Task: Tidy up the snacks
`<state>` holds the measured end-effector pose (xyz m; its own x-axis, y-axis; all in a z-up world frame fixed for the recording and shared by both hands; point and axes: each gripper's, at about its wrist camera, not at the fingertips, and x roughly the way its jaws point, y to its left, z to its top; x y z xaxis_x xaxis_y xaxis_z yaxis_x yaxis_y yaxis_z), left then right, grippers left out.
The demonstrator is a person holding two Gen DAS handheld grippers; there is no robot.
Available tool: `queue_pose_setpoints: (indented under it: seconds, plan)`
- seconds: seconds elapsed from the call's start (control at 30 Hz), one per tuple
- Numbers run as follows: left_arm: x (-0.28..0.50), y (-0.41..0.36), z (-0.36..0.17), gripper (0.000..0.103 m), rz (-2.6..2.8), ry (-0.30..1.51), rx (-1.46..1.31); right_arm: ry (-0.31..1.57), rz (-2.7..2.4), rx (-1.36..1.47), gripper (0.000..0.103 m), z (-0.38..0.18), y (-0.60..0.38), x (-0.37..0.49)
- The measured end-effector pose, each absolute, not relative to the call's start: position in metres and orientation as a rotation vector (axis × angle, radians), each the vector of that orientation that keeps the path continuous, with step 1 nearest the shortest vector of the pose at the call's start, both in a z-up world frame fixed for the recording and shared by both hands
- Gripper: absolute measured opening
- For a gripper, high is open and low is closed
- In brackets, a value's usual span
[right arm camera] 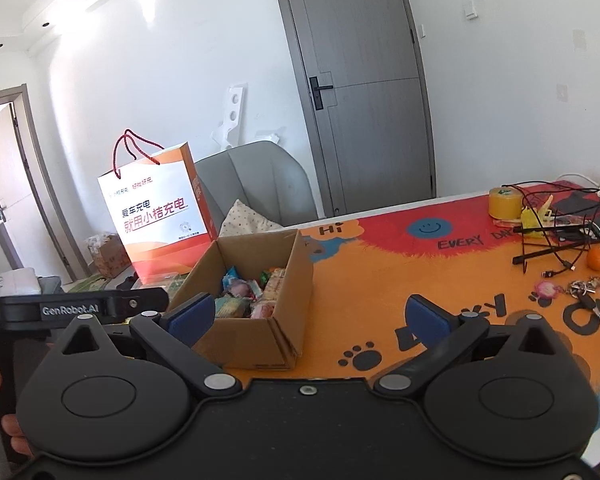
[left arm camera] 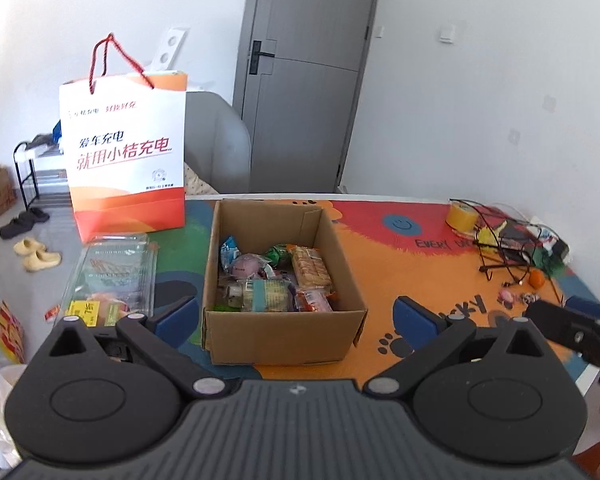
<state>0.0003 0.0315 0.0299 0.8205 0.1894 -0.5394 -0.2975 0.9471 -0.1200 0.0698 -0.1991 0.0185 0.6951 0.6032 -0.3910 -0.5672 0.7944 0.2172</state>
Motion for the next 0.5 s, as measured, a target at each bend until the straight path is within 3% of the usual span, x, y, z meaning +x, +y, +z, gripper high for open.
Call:
queue_pose_setpoints:
  seconds: [0.5]
  plan:
    - [-0.008,0.008,0.043,0.103,0.195,0.563,-0.137,0.497,0.509,0.073,0.103,0.024,-0.223,0.062]
